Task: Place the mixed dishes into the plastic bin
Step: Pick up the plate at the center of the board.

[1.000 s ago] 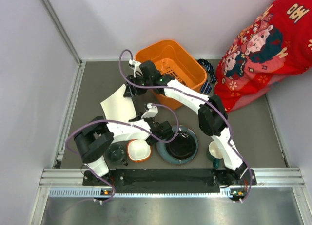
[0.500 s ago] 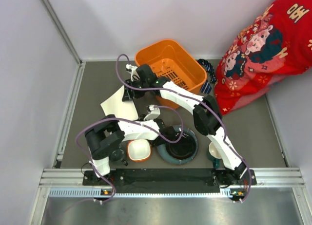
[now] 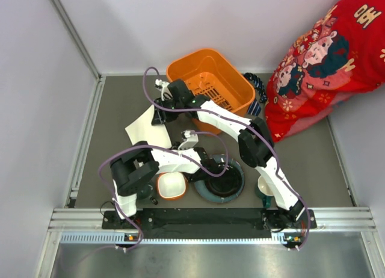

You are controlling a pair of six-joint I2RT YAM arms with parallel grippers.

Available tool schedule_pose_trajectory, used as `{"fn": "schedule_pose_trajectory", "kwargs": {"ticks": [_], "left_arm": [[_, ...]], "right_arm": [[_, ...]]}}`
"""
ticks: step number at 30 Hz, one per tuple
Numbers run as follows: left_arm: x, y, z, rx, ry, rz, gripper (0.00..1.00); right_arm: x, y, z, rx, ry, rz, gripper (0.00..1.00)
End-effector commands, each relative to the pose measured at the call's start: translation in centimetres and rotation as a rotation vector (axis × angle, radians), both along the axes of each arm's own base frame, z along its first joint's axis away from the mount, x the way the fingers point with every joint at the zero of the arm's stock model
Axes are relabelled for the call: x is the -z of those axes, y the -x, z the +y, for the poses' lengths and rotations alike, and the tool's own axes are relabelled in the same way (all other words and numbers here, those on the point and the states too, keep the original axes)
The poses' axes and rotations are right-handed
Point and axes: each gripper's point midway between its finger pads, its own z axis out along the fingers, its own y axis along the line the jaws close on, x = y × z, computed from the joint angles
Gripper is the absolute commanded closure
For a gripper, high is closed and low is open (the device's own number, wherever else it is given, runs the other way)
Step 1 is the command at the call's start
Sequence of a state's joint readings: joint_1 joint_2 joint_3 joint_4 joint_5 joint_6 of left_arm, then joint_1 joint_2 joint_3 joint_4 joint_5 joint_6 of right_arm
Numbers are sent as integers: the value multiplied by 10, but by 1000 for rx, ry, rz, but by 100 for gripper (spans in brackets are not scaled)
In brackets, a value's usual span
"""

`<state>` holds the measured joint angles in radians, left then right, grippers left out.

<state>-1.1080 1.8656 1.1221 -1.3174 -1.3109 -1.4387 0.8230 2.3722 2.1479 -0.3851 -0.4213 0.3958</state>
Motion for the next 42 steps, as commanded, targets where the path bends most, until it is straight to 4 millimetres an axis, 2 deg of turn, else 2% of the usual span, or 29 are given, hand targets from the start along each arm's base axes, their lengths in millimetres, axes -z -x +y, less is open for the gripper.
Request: {"fn": "schedule_pose_trajectory", "kwargs": {"ticks": [1, 5, 7, 9, 16, 18, 19, 21, 24, 25, 28, 29, 31, 32, 34, 35, 36, 38, 42], "left_arm": [[-40, -10, 0, 68, -58, -112, 100], [-40, -10, 0, 70, -65, -111, 100], [-40, -10, 0, 69, -60, -112, 100], [-40, -10, -1, 68, -60, -111, 100], [-40, -8, 1, 56, -35, -109, 100], [-41, -7, 2, 53, -27, -109, 93], [-42, -7, 2, 53, -20, -112, 83], [-43, -7, 3, 53, -20, -112, 77], [-45, -7, 3, 53, -18, -115, 62], [-46, -7, 4, 52, -15, -115, 53], [-46, -6, 4, 49, -7, -117, 41], [-46, -6, 5, 49, -8, -116, 34], [-47, -5, 6, 47, -1, -118, 29], [-47, -5, 6, 46, 0, -117, 22], [-50, -4, 7, 43, 14, -121, 19], [-51, -4, 7, 43, 23, -124, 10], [-54, -3, 8, 43, 32, -124, 6], [-55, -2, 9, 47, 40, -121, 1], [-55, -2, 4, 71, 97, -106, 1]], "right_arm": [[-12, 1, 10, -17, -37, -29, 62], [-9, 2, 11, -23, -38, -19, 69], [-9, 2, 11, -27, -40, -17, 81], [-8, 3, 11, -24, -40, -11, 100], [-23, 3, 12, -25, -63, -23, 100], [-27, 1, 11, -21, -68, -29, 100], [-28, 3, 12, -23, -70, -29, 100], [-32, 2, 12, -23, -77, -34, 100], [-32, 2, 12, -22, -81, -28, 100], [-34, 3, 13, -25, -85, -26, 100], [-36, 4, 13, -26, -91, -21, 100], [-35, 4, 13, -25, -92, -20, 100], [-38, 2, 12, -20, -99, -20, 100], [-40, 1, 12, -17, -103, -19, 100], [-42, -2, 11, -10, -116, -13, 100], [-43, -4, 10, -6, -119, -13, 100], [-45, -6, 9, 2, -125, -8, 100], [-44, -13, 6, 19, -127, -4, 100], [-48, -21, 3, 33, -136, -7, 100]]}}
